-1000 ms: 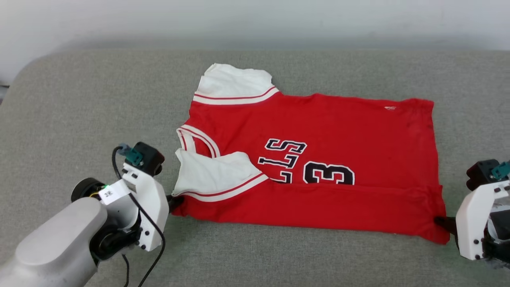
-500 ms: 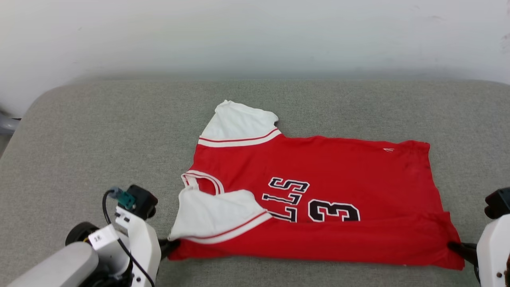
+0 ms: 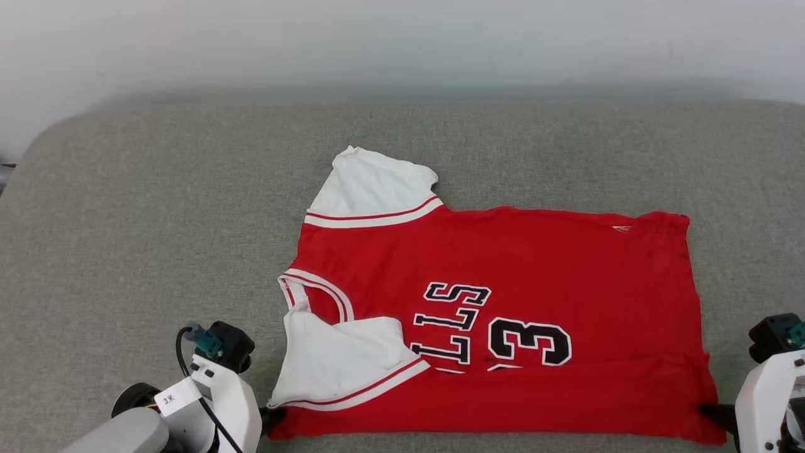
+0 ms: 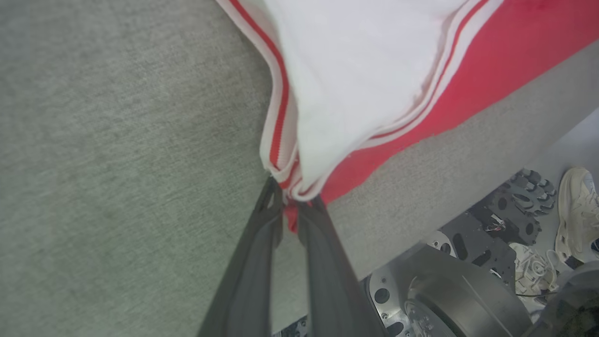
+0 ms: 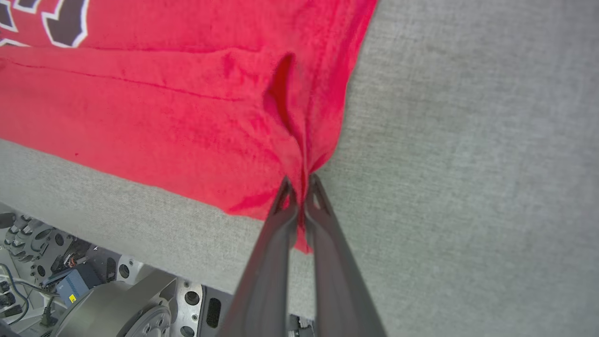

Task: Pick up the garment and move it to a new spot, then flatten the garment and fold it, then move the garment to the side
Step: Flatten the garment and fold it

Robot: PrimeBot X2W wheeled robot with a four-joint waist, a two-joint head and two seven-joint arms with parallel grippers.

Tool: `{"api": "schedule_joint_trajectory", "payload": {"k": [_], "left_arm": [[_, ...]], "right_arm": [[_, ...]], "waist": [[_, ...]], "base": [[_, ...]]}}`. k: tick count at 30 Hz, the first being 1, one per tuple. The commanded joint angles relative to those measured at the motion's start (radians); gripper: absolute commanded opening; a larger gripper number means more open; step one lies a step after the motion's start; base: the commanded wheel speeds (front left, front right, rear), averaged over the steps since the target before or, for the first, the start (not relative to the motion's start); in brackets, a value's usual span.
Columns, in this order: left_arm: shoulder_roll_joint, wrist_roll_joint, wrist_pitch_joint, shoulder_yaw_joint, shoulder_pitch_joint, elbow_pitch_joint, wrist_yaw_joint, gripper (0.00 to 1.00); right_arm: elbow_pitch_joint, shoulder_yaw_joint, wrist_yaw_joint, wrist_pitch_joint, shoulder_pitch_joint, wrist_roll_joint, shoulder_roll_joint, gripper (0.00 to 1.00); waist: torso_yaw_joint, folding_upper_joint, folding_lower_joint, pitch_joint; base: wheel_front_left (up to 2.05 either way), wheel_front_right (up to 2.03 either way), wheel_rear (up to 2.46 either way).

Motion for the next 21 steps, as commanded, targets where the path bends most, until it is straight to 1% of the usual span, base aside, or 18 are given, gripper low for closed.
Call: {"api": "schedule_joint_trajectory", "payload": {"k": [1, 4, 5, 6, 7, 13, 15, 18, 21], "left_arm": [[-0.013, -0.002, -0.003, -0.004, -0.011, 0.022, -0.007, 0.00], [-0.024, 0.004, -0.011, -0.006, -0.014, 0.057, -0.018, 0.00], [-0.026, -0.001, -0.017, -0.001, -0.014, 0.063, -0.017, 0.00], [-0.023, 0.000, -0.024, 0.002, -0.017, 0.065, -0.018, 1.00], [-0.017, 0.004, -0.030, 0.008, -0.020, 0.065, -0.016, 1.00], [0.026, 0.031, -0.075, 0.043, -0.047, 0.005, 0.001, 1.00], [0.038, 0.047, -0.115, 0.072, -0.068, -0.024, 0.014, 1.00], [0.046, 0.090, -0.180, 0.110, -0.110, -0.054, 0.038, 1.00], [0.036, 0.145, -0.243, 0.145, -0.168, -0.058, 0.070, 1.00]], "right_arm": [[0.023, 0.007, -0.001, -0.009, -0.015, -0.010, 0.011, 0.00], [0.049, 0.012, -0.001, -0.033, -0.021, -0.006, 0.029, 0.00], [0.050, 0.011, -0.001, -0.047, -0.021, -0.007, 0.031, 0.23], [0.049, 0.009, -0.001, -0.060, -0.020, -0.007, 0.031, 0.69], [0.043, 0.006, -0.001, -0.077, -0.018, -0.010, 0.027, 1.00], [-0.023, -0.024, -0.001, -0.199, 0.001, -0.032, 0.013, 1.00], [-0.061, -0.044, -0.001, -0.255, -0.001, -0.049, 0.019, 1.00], [-0.106, -0.099, -0.001, -0.364, -0.020, -0.096, 0.054, 1.00], [-0.152, -0.164, -0.001, -0.474, -0.037, -0.161, 0.117, 1.00]], "waist": [[0.001, 0.0000, 0.0000, 0.011], [0.004, 0.0000, 0.0000, 0.015], [0.005, 0.0000, 0.0000, 0.015], [0.006, 0.0000, 0.0000, 0.013], [0.007, 0.0000, 0.0000, 0.009], [0.008, 0.0000, 0.0000, -0.019], [0.005, 0.0000, 0.0000, -0.023], [-0.002, 0.0000, 0.0000, -0.018], [-0.014, 0.0000, 0.0000, 0.000]], "base": [[0.00, 0.00, 0.00], [0.00, 0.00, 0.00], [0.00, 0.00, 0.00], [0.00, 0.00, 0.00], [0.00, 0.00, 0.00], [0.00, 0.00, 0.00], [0.00, 0.00, 0.00], [0.00, 0.00, 0.00], [0.00, 0.00, 0.00]]}}
